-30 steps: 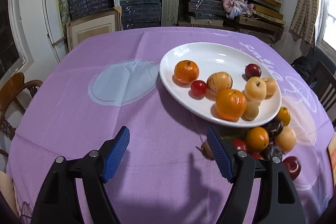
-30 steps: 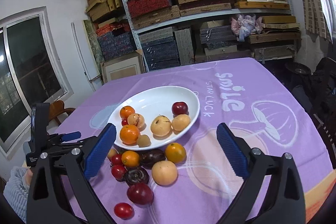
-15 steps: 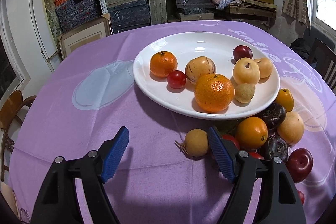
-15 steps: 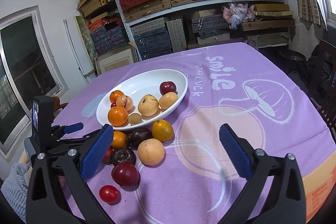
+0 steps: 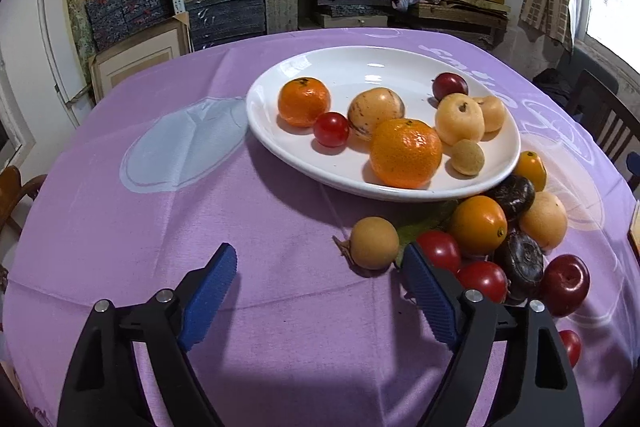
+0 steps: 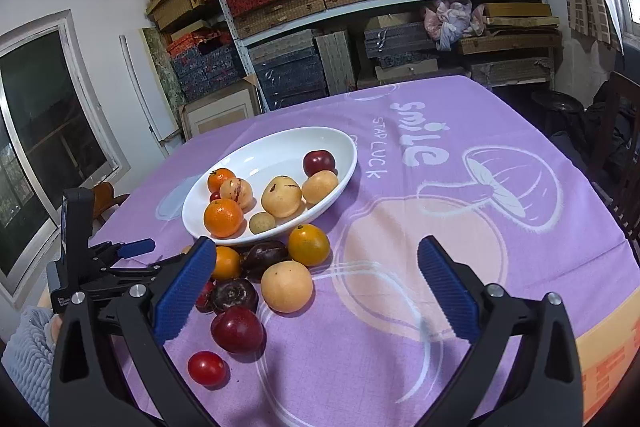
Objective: Organize fruits
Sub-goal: 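Grasp a small brown round fruit with the left gripper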
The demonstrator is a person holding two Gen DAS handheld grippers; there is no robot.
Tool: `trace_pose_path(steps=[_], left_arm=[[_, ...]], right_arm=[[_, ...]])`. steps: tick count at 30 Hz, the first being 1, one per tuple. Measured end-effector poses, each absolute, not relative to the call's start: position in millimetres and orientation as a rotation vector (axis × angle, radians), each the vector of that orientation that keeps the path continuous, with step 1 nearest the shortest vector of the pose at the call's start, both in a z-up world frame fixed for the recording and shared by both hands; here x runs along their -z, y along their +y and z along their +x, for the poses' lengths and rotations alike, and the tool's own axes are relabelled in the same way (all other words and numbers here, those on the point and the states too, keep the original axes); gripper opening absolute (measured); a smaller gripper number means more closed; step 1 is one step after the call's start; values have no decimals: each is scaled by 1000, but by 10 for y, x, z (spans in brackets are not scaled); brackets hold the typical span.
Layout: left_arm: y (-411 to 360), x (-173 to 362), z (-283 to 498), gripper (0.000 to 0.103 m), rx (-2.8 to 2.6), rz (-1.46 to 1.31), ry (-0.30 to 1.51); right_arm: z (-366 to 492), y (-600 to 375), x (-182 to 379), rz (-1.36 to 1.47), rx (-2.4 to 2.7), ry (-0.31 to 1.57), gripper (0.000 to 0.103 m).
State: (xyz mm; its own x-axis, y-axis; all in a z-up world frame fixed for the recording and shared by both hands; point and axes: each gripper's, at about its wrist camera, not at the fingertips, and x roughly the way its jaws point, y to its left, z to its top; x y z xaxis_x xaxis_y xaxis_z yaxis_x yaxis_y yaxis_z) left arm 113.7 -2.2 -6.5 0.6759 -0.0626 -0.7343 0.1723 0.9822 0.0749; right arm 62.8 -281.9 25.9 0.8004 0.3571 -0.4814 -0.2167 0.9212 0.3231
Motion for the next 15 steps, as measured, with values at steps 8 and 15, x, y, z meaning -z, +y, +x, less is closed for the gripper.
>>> trace_pose_path(steps=[8, 15], left_arm=[[31, 160, 1290, 87, 34, 189, 884], [143, 68, 1271, 85, 130, 124, 828]], right_arm=[[625, -2840, -252, 272, -314, 564, 99], [637, -2817, -230, 271, -322, 577, 99]])
